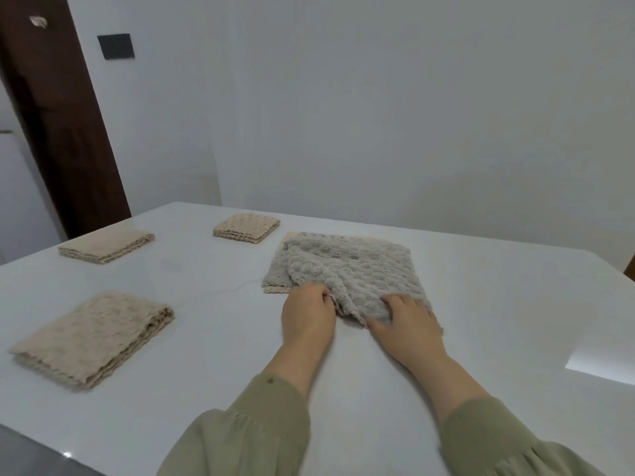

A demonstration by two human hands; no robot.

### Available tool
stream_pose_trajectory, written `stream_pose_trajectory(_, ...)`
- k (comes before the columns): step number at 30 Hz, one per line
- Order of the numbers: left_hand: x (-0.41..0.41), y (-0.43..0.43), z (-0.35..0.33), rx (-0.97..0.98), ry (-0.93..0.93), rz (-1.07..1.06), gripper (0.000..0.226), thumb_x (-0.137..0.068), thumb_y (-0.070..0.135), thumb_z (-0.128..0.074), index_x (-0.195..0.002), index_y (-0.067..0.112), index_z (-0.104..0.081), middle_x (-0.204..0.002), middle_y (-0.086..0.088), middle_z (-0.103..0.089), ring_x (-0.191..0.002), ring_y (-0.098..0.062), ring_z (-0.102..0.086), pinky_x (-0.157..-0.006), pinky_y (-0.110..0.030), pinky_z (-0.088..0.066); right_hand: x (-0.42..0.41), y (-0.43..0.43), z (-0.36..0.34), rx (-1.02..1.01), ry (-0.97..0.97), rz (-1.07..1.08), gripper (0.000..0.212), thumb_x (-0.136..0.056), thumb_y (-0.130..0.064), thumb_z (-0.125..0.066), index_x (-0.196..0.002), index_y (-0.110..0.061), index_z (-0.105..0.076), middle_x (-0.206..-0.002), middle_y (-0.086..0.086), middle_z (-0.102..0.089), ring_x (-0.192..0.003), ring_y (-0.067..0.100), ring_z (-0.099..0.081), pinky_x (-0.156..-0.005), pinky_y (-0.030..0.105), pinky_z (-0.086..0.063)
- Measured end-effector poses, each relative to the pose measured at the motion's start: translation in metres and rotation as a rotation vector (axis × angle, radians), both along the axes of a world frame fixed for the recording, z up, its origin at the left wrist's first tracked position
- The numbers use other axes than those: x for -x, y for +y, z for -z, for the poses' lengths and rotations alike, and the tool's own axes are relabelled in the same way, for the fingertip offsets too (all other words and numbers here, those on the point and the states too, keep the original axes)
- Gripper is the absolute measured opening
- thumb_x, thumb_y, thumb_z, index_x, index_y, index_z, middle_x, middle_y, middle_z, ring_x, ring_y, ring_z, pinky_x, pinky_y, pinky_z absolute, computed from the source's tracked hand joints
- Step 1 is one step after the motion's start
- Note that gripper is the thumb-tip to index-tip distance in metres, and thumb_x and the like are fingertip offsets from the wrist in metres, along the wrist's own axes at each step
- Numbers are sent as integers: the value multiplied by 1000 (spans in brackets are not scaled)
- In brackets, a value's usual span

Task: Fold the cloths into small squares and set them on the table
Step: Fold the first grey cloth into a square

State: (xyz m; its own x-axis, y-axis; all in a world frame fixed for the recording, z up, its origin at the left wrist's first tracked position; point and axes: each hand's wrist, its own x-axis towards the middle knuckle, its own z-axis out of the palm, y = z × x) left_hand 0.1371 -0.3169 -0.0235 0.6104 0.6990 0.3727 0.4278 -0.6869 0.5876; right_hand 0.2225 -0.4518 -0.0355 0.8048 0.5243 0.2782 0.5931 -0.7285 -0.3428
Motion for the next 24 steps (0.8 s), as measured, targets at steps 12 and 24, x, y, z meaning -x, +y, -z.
stream_pose_trajectory(12,-2,-5,-12,128,-522,110,12,-93,9,-53,-92,12,-65,-93,7,-60,-92,-13,-56,-72,-9,-40,-3,-2,-8,-642,-403,-35,3,-77,-5,-66,-76,-8,-66,-77,5,-66,-77,24,-55,-72,36,-43)
stream_pose_trajectory(24,-8,-2,-10,140,-401,306,12,-90,12,-60,-93,12,-72,-108,6,-67,-97,-8,-61,-84,-15,-46,9,-3,-13,-650,-106,-133,53,-80,-47,-37,-115,-14,-58,-107,-6,-55,-109,15,-45,-97,27,-32)
